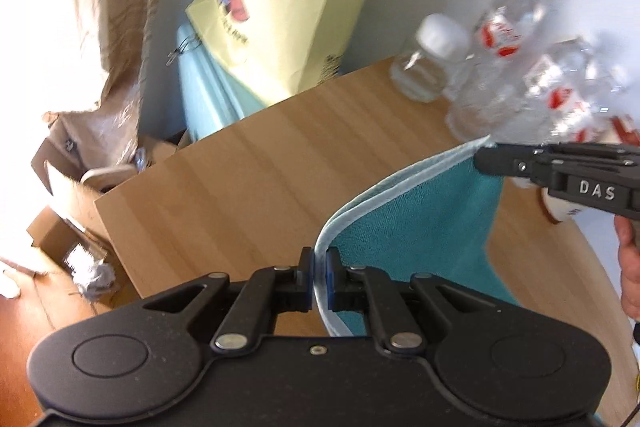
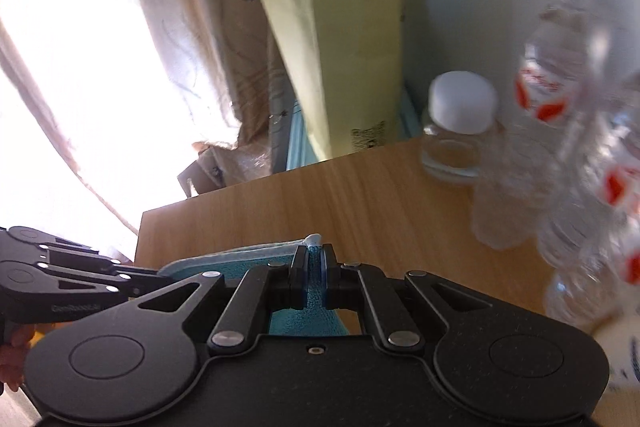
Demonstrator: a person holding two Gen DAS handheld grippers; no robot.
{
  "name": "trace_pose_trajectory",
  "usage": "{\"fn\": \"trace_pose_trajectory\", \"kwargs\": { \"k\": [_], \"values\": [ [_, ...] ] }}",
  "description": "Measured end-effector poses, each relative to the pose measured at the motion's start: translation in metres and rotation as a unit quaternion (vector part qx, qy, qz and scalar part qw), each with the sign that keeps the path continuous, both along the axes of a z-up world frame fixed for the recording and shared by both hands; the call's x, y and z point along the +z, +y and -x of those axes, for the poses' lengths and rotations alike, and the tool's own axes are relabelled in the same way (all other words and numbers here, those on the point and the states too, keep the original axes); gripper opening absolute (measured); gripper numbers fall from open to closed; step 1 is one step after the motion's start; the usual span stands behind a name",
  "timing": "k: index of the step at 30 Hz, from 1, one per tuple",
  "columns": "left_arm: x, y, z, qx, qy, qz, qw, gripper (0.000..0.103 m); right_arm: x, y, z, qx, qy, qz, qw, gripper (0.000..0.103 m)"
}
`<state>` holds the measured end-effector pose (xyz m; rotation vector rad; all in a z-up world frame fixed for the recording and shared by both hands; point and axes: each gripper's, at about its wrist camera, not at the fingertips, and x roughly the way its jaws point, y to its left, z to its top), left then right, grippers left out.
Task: Fold towel
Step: 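Lift the gripped towel end with both tools and fold it over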
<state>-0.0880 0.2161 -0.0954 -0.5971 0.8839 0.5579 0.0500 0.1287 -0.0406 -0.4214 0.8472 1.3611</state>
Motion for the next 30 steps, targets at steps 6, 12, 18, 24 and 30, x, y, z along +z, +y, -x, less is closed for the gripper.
{"fn": "trace_pose_trajectory", "kwargs": {
  "k": [6, 12, 18, 24, 30],
  "values": [
    [0.03, -0.052, 0.008, -0.012, -0.037, -0.021, 0.999, 0.005, 0.022, -0.063, 0.004, -0.03, -0.015, -0.029, 0.999, 0.005],
    [0.053, -0.115, 0.016, -0.011, -0.057, -0.04, 0.9975, 0.005, 0.041, -0.139, 0.009, -0.051, -0.017, -0.06, 0.997, 0.005],
    [0.073, -0.186, 0.023, -0.035, -0.085, -0.039, 0.995, 0.005, 0.053, -0.221, 0.013, -0.082, -0.025, -0.073, 0.994, 0.005],
    [0.082, -0.247, 0.029, -0.102, -0.095, -0.037, 0.9895, 0.005, 0.053, -0.307, 0.018, -0.15, -0.013, -0.081, 0.985, 0.005],
    [0.071, -0.302, 0.033, -0.168, -0.076, -0.022, 0.9826, 0.005, 0.051, -0.368, 0.028, -0.194, -0.015, -0.087, 0.977, 0.005]
  ]
}}
